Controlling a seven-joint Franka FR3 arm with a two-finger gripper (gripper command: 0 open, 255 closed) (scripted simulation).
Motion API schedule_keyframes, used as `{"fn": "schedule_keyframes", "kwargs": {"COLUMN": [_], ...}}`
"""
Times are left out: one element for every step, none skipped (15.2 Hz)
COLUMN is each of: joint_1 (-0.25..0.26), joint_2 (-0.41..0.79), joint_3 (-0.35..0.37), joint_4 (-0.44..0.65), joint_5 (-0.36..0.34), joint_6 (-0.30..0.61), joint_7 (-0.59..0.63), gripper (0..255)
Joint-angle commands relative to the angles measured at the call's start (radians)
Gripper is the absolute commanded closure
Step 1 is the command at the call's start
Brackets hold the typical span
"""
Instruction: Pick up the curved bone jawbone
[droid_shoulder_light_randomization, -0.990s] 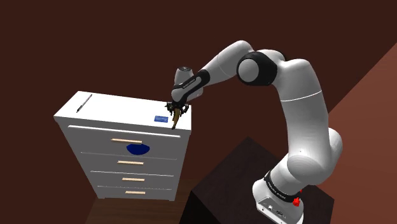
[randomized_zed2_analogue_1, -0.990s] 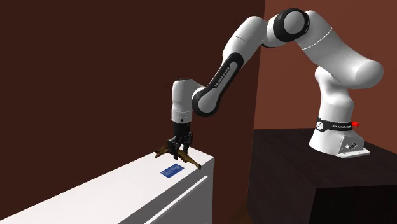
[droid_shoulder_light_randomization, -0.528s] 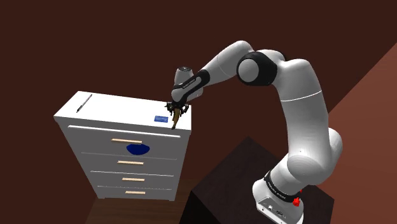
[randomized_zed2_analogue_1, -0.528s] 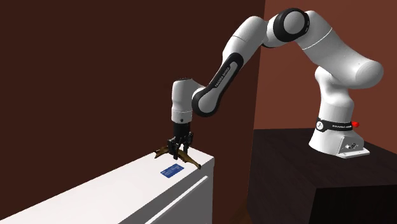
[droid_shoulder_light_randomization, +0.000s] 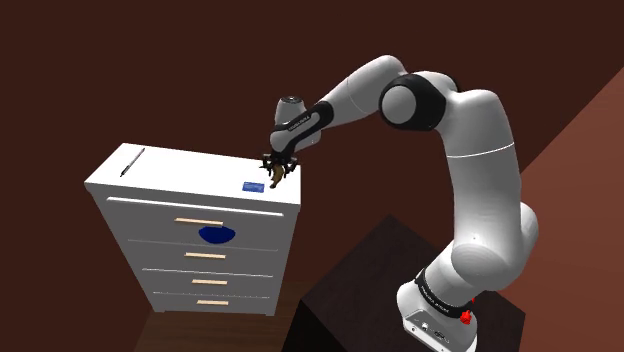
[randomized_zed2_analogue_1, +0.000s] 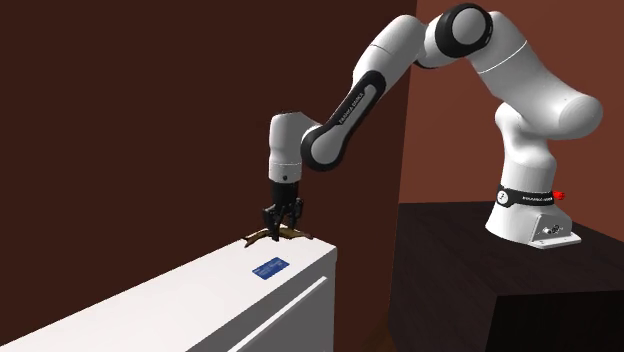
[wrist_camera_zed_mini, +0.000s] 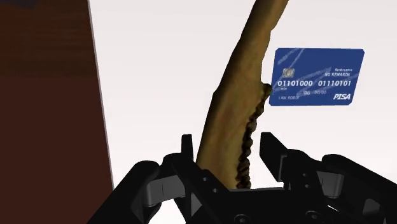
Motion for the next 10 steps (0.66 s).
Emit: {"fn": "schedule_keyframes", "kwargs": {"joint_1": [-0.001,-0.002,-0.002,-0.002,-0.003,-0.003,-0.004,-0.004,-0.004,-0.004], "joint_2": [-0.024,-0.035,-0.045,-0.055,-0.065,-0.075,-0.085,-0.095,-0.096,-0.096], "joint_3": [0.001,0.002,0.003,0.003,0.004,0.004,0.005,0.006,0.006,0.006], "joint_4": [-0.008,-0.010,-0.012,-0.014,-0.016,-0.017,-0.018,-0.020,-0.020,-0.020], "joint_5": [0.001,0.002,0.003,0.003,0.004,0.005,0.005,0.006,0.006,0.006], "joint_6": [-0.017,-0.025,-0.033,-0.041,-0.049,-0.058,-0.067,-0.075,-0.076,-0.077], "joint_7": [-0.001,-0.001,-0.002,-0.002,-0.002,-0.003,-0.003,-0.004,-0.004,-0.004], "gripper": [255,255,255,255,255,255,255,255,255,255]}}
